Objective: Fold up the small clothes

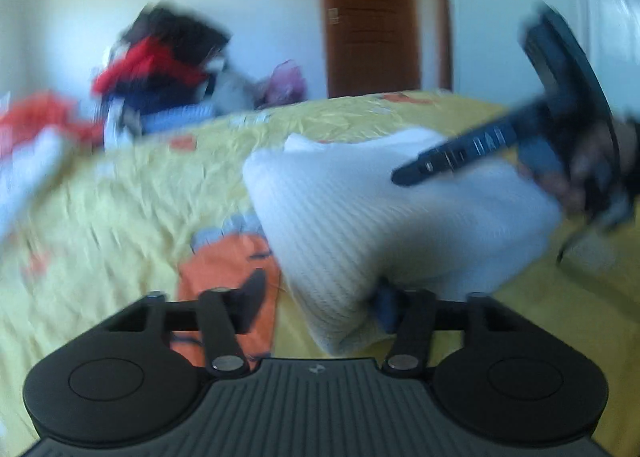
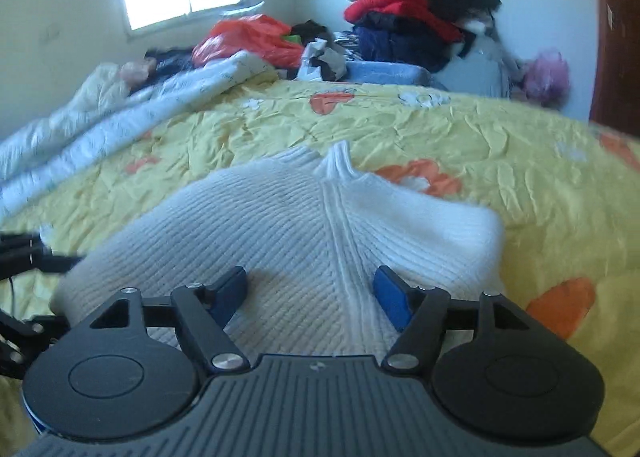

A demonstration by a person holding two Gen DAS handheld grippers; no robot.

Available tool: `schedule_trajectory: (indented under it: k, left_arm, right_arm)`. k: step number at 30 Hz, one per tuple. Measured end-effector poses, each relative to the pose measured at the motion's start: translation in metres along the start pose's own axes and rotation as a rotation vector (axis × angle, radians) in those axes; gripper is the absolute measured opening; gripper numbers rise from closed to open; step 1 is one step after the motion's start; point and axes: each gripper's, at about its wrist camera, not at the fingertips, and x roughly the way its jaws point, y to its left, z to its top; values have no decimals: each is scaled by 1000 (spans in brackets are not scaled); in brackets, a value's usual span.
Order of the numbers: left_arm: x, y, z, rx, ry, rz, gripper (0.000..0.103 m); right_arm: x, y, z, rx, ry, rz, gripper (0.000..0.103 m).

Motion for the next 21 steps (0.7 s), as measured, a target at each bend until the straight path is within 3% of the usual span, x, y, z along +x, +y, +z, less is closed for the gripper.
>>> schedule_trajectory:
  k: [1, 5, 9, 12, 14, 16, 18, 21]
  left_arm:
    - [-2, -3, -2, 61, -16, 7, 36]
    - [7, 3, -8, 112, 20, -26, 35]
    - [14, 3, -11, 53, 63, -22, 35]
    - [-3, -1, -5, 11, 98, -20, 36]
    - [-19, 9, 0, -54, 136, -103, 45]
    - [-39, 21, 7, -135, 110, -223, 73]
    - [-51, 26, 20, -188, 14, -236, 87]
    - [-37, 19, 41, -183, -93, -186, 88]
  right_arm:
    - [0, 1, -2, -11, -2, -4, 71]
    - [4, 7, -6, -33, -9, -23, 71]
    - [4, 8, -6, -27, -11, -23, 71]
    - [-8, 10, 7, -34, 13, -30, 73]
    - [-28, 7, 22, 17, -42, -3, 73]
    - [-41, 2, 34, 64, -105, 45, 76]
    - [-37, -1, 49, 116, -126, 74, 78]
    - [-5, 3, 69, 138, -104, 77, 80]
